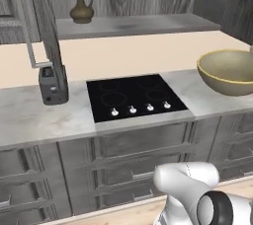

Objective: Pick the mug and place it in the sink. Pick the bowl and place it in the open cabinet and then close the cabinet.

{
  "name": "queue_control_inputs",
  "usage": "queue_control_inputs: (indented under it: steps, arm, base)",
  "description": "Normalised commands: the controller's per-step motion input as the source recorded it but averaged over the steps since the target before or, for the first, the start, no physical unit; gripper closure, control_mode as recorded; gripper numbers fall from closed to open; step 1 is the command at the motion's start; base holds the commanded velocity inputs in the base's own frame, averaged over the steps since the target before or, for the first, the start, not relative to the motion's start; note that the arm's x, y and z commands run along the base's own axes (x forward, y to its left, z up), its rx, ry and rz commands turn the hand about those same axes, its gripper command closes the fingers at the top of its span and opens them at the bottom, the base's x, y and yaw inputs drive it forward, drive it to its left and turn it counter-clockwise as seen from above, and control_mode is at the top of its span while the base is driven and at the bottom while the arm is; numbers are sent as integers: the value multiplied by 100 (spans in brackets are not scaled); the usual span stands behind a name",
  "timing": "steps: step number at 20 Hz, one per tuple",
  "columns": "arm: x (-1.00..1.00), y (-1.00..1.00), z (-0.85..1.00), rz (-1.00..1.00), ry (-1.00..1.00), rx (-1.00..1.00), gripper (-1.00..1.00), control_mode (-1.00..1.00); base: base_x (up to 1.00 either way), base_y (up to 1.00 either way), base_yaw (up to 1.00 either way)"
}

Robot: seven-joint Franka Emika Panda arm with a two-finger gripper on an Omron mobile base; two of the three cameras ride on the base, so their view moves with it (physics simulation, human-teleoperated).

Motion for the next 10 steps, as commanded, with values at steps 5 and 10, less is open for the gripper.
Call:
queue_control_inputs:
  steps: [5,10]
  arm:
    - [0,0,0,0,0,0,100,100]
    - [0,0,0,0,0,0,100,100]
  base:
    - [2,-25,4]
    - [21,38,0]
